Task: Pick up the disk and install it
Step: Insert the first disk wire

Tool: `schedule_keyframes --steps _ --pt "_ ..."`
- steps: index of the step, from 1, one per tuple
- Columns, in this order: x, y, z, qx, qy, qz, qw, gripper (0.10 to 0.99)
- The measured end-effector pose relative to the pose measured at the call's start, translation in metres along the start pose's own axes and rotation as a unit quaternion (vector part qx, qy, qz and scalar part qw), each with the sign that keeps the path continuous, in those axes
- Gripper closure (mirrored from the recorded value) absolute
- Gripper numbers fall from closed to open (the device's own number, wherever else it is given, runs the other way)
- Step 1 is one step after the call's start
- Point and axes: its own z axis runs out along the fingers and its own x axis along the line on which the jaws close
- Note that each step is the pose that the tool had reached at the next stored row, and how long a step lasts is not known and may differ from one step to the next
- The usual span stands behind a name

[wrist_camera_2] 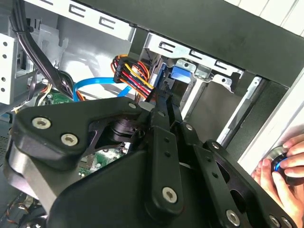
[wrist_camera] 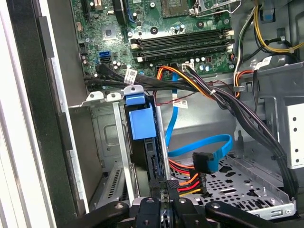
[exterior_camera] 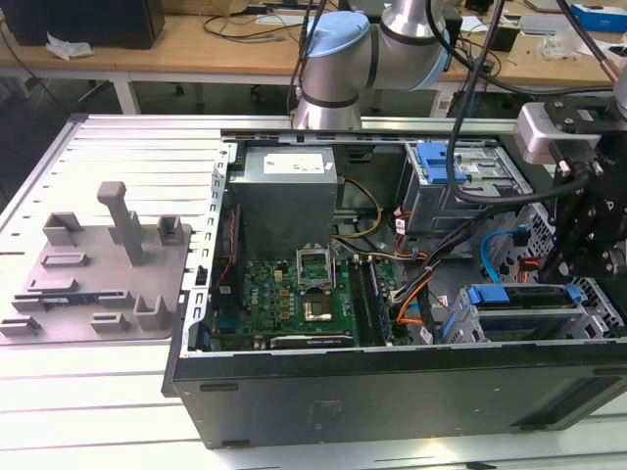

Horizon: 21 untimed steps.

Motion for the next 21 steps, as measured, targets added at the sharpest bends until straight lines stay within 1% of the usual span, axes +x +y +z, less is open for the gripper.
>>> schedule_keyframes --steps 3,4,5,17,21 --pt "0.0 -0.0005 0.0002 -0.0036 0.0004 0.0 1.0 0.918" --pt "-0.0001 -0.0009 0.0002 -0.0077 0.0013 0.0 1.0 0.918" --pt "-0.0001 -0.0011 0.0002 -0.0102 0.0016 0.0 0.9999 0.918" --pt "-0.0002 -0.0019 0.0003 -0.0106 0.0018 -0.001 0.9999 0.918" --pt "-0.0002 -0.002 0.0003 -0.0091 0.0017 -0.004 0.9999 0.918"
